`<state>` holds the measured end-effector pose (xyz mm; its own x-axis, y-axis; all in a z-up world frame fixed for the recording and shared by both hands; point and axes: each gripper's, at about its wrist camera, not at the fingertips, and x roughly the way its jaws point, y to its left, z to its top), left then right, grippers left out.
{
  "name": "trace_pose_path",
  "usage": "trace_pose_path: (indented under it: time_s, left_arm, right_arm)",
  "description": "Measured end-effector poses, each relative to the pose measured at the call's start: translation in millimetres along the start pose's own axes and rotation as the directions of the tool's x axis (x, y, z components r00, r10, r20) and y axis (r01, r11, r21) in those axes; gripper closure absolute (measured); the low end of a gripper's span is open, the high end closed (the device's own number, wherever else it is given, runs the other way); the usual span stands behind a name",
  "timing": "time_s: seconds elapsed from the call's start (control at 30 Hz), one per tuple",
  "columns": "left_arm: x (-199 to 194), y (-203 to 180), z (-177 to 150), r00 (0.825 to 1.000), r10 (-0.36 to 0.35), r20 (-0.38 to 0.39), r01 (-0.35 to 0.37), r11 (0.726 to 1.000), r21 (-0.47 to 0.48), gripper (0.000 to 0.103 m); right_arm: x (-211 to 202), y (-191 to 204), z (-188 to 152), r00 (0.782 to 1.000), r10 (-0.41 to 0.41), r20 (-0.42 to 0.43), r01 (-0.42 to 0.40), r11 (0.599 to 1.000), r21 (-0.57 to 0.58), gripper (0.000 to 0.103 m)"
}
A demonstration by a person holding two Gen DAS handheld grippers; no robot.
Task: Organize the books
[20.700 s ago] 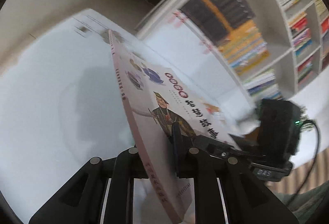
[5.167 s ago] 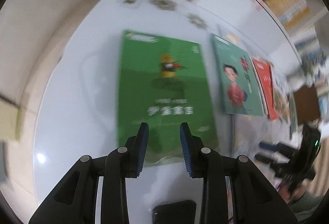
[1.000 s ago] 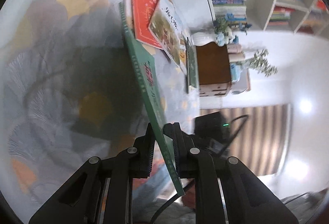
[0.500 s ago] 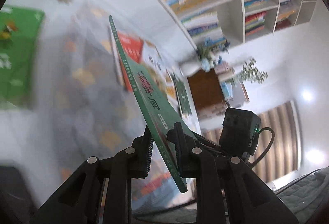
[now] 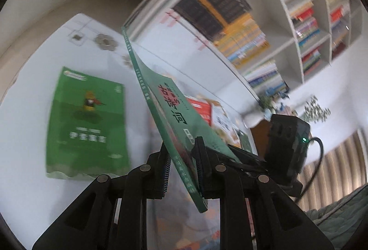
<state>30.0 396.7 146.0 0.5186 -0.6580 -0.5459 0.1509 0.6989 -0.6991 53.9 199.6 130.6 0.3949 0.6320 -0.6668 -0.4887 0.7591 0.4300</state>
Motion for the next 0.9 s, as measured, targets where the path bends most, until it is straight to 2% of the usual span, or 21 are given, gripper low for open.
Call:
trace_pose_path:
  time_s: [0.17, 0.37, 0.67, 0.9]
  left_arm:
    - [4.7, 39.4, 5.5, 1.000, 0.017, -0.011, -0.018, 0.998, -0.062, 0.086]
    - [12.2, 73.9, 2.4, 0.998, 0.057, -0.036, -0.061, 0.992, -0.115, 0.086]
    - [23.9, 103.9, -1.1, 0.996, 0.060, -0.072, -0.072, 0.984, -0.166, 0.088]
    - [31.5, 122.7, -3.8, 0.992, 0.088, -0.092, -0.106, 0.973, -0.206, 0.088]
  right_arm:
    - [38.1, 7.4, 8.2, 0.999, -0.041, -0.025, 0.040, 0.998, -0.057, 0.054]
    - [78.8, 5.1, 11.6, 0.996, -0.052, -0.077, 0.047, 0.997, -0.058, 0.054]
    - [102.4, -2.0, 10.2, 0.992, -0.063, -0.113, 0.060, 0.998, -0.023, 0.054]
    - [113.3, -2.3, 5.4, 0.987, -0.076, -0.142, 0.075, 0.997, -0.009, 0.054]
